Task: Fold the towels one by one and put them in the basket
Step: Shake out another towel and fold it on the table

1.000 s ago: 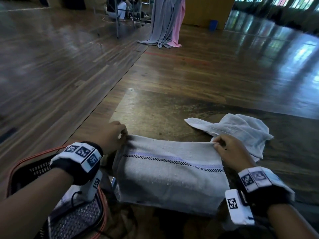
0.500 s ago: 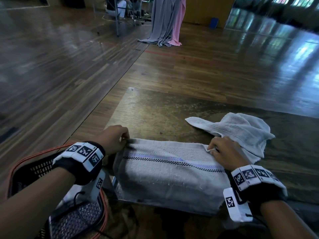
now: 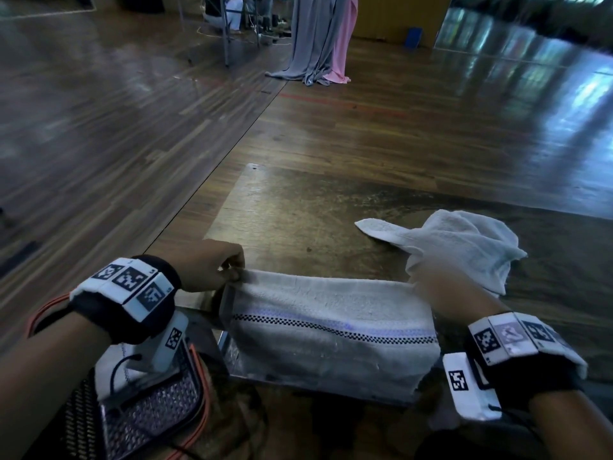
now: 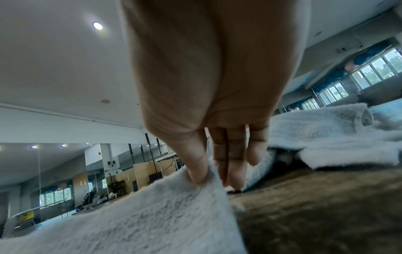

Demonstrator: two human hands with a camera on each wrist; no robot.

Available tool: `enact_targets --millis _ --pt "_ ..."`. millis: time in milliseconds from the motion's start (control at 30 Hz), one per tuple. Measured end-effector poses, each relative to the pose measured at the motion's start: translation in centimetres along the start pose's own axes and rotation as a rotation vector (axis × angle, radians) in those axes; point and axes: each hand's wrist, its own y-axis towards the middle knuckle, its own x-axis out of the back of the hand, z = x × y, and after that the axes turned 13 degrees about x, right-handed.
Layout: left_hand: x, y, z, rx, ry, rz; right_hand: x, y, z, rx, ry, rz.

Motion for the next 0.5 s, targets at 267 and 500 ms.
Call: enact_targets --millis 267,500 --pt "-0.1 -4.9 0.0 -0.157 -0.113 0.084 1.7 -6.1 0.2 0.082 0.194 0.040" --pt "-2.6 -10.3 0.3 -0.100 -0.373 0.015 -0.1 -12.7 1.5 0.039 0.331 -0.093"
